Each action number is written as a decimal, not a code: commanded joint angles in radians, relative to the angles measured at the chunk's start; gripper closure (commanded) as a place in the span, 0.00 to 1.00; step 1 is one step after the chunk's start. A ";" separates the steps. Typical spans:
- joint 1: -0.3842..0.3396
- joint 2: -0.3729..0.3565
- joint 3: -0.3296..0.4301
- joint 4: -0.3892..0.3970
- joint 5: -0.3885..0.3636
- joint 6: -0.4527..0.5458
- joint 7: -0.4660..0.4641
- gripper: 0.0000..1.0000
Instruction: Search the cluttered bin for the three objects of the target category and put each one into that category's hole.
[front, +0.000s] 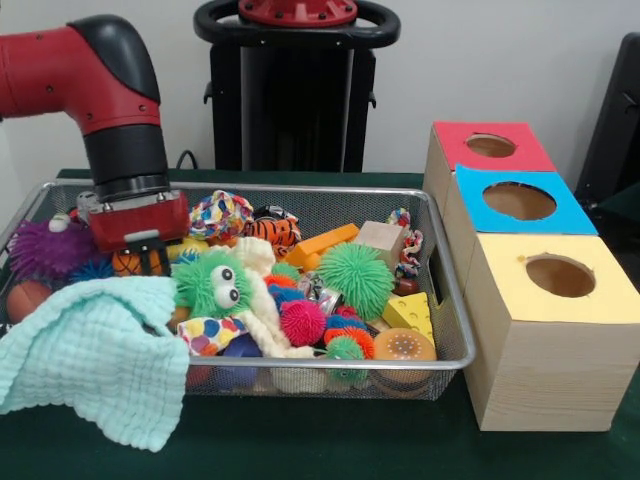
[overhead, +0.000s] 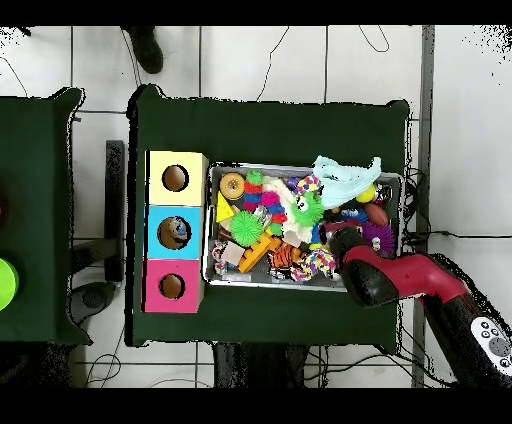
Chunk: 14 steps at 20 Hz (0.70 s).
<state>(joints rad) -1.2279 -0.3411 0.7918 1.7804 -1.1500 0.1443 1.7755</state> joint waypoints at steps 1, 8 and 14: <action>0.053 -0.010 0.048 0.041 -0.025 0.093 -0.188 1.00; 0.188 -0.143 -0.147 -0.005 -0.081 0.139 -0.082 1.00; 0.348 -0.186 -0.358 -0.069 -0.095 0.254 0.023 1.00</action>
<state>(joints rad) -0.9927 -0.4746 0.6273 1.7983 -1.1793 0.1737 1.7755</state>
